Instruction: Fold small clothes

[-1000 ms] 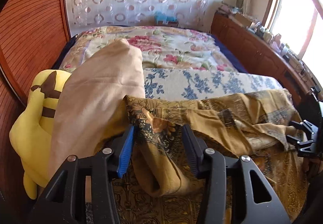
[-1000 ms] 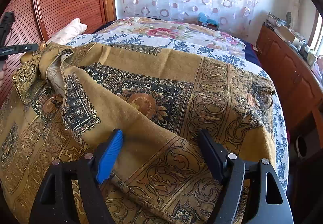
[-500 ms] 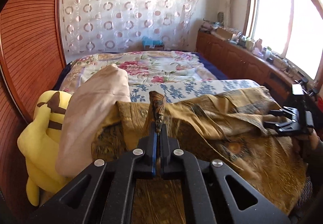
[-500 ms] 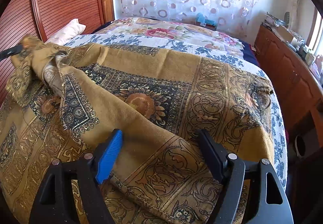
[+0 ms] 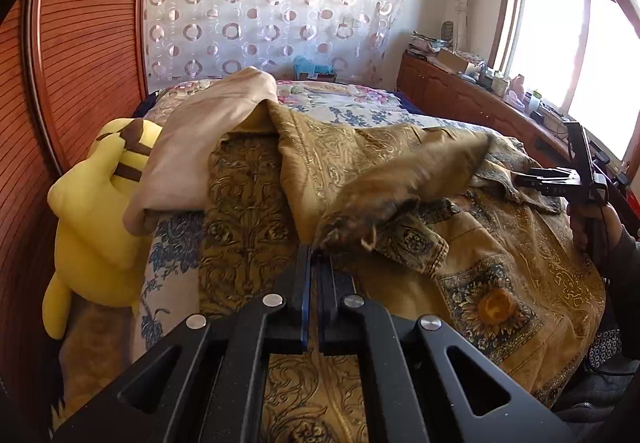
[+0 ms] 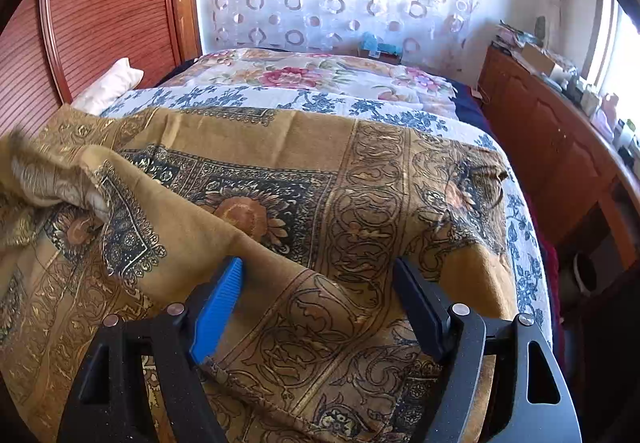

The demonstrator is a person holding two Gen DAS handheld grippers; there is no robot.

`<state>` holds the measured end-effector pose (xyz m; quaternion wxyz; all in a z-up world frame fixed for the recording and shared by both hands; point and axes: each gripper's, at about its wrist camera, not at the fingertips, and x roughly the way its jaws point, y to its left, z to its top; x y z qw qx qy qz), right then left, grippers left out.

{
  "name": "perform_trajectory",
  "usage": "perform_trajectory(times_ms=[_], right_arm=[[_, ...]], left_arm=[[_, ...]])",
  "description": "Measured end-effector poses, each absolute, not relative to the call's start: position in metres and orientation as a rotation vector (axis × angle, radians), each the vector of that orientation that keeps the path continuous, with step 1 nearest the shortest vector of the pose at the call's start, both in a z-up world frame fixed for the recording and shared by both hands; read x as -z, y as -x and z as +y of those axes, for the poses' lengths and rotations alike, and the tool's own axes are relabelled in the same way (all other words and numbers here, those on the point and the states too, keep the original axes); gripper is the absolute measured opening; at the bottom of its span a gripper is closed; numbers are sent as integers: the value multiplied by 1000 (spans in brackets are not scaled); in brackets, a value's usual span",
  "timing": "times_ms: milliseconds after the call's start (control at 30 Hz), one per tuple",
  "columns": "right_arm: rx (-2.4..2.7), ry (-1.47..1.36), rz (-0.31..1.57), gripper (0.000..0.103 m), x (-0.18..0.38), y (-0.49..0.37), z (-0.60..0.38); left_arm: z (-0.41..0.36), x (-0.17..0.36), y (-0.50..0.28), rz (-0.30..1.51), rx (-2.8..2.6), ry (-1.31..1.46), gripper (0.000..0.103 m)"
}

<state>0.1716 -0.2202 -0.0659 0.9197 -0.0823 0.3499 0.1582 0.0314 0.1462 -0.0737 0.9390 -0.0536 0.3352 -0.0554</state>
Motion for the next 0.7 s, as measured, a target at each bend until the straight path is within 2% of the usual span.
perform_trajectory(times_ms=[267, 333, 367, 433, 467, 500, 700], right_arm=[[-336, 156, 709, 79, 66, -171, -218], [-356, 142, 701, 79, 65, -170, -220], [-367, 132, 699, 79, 64, -169, -221], [-374, 119, 694, 79, 63, -166, -224], [-379, 117, 691, 79, 62, -163, -225], [-390, 115, 686, 79, 60, -159, -225], [-523, 136, 658, 78, 47, -125, -211]], left_arm=[[153, 66, -18, 661, 72, 115, 4], [149, 61, -16, 648, 74, 104, 23], [148, 59, -16, 638, 79, 104, 45], [146, 54, -14, 615, 110, 113, 56], [142, 51, -14, 608, 132, 117, 68], [139, 49, -14, 603, 139, 117, 74], [97, 44, -31, 607, 200, 66, 74]])
